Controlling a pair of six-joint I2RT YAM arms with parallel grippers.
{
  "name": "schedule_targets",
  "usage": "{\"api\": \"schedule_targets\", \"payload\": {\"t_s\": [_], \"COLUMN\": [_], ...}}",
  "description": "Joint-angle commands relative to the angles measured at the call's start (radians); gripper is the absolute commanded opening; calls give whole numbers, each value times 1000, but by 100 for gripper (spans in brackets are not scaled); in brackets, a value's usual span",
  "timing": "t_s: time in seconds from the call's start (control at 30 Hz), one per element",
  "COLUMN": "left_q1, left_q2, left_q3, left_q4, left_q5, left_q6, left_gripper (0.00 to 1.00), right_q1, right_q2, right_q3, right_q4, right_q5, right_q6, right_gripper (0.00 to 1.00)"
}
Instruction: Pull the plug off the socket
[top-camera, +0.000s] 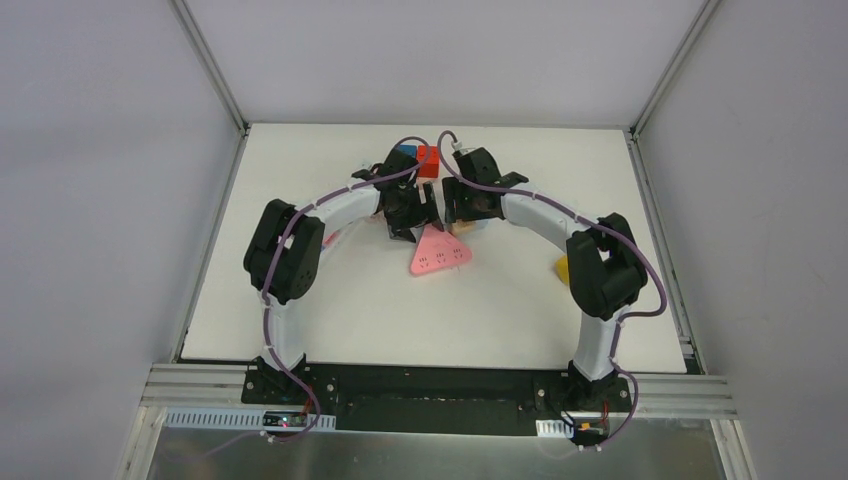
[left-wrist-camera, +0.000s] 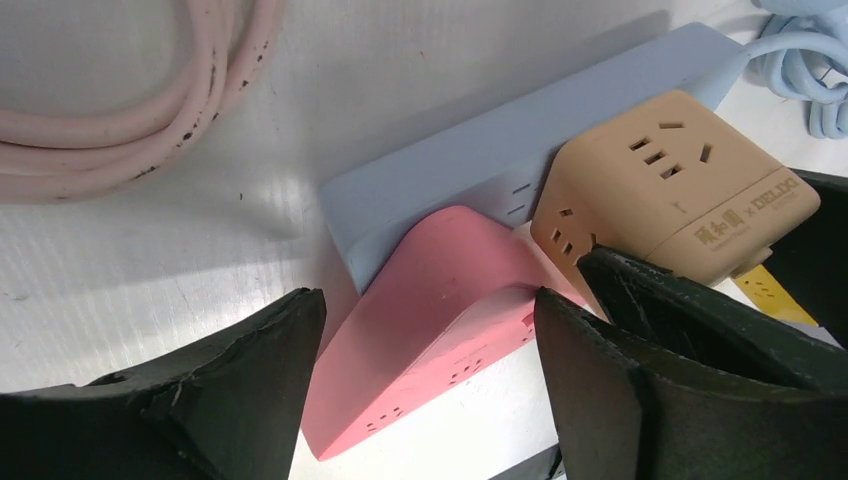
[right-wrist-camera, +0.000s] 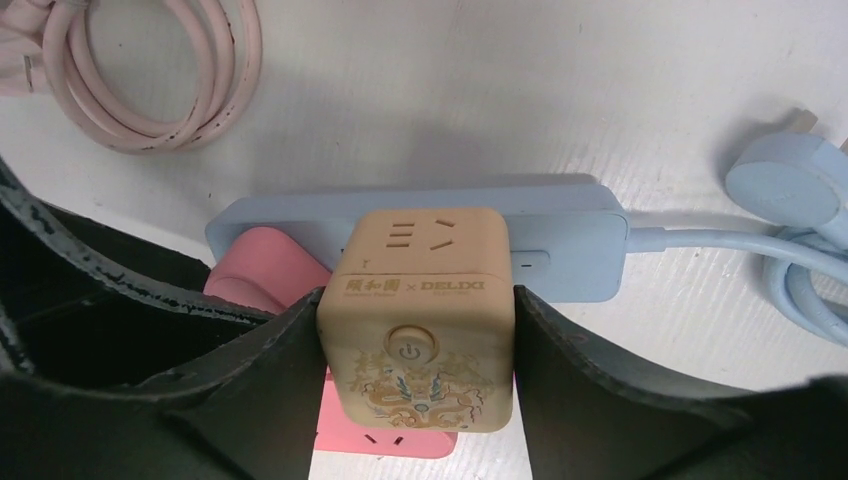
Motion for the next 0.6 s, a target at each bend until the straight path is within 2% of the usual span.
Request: {"api": "schedule_targets", "payload": {"t_s": [0.0, 0.1, 0.23, 0.3, 0.4, 0.57], "left_q1": [5, 6, 9, 11, 16, 17], "left_q2": [-16, -17, -2, 1, 6, 14], "left_q3": [-48, -69, -71, -77, -82, -86], "left_q4": [-31, 4, 7, 11, 2, -31], "left_q5": [-84, -58, -54, -55, -63, -82], "left_q6": [16, 19, 17, 19, 24, 25], "left_gripper": [77, 72, 61, 51, 41, 33], "right_q1": [3, 3, 2, 2, 1, 4], "right_q2": [-14, -45, -72, -79, -82, -114], "right_q3": [25, -13, -47, -61, -88, -142], "right_q4": [-30, 5, 29, 44, 84, 174], "right_q5": [41, 39, 22, 26, 21, 27], "right_q6": [51, 14, -35, -36, -36, -57], "right_gripper": [67, 78, 80, 77, 67, 41]}}
